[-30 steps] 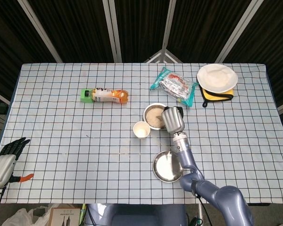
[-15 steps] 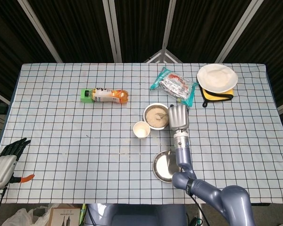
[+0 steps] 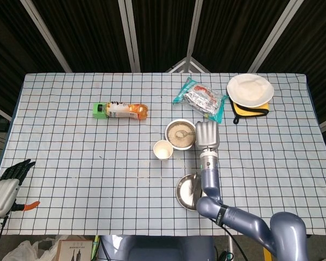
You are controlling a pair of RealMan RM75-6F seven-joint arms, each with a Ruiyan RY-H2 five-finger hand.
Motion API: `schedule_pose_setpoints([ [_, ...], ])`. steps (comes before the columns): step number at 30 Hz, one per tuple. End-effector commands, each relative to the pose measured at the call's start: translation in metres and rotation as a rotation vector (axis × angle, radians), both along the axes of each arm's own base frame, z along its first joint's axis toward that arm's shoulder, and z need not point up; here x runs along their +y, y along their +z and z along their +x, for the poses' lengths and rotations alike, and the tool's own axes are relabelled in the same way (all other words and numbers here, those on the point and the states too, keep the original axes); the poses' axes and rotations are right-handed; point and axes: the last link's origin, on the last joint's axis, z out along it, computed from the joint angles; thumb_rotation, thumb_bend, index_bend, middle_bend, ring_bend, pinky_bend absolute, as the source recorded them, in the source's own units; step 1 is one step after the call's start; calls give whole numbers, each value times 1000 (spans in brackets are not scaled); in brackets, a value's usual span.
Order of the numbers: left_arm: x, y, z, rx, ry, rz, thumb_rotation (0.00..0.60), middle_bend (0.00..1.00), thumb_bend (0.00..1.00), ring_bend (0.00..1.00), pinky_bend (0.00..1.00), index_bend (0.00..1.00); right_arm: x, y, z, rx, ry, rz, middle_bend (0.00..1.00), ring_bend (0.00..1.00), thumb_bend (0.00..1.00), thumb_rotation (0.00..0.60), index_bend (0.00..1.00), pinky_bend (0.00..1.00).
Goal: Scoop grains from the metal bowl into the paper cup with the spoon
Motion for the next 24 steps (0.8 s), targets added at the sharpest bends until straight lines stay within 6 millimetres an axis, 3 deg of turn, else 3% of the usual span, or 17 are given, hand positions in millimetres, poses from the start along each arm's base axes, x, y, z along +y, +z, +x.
schedule_pose_setpoints([
  [1,0,0,0,0,0,1,600,0,0,0,0,0,1,9,1,-17,-28,-2,914,982,692,600,687,1000],
  [11,0,0,0,-1,-1,3,600,0,0,0,0,0,8,26,16,-34,-29,-4,914,982,691,600,686,1000],
  [24,2,0,0,-6,-5,7,600,0,0,0,0,0,38,40,38,-42,-39,23,914,982,692,600,689,1000],
])
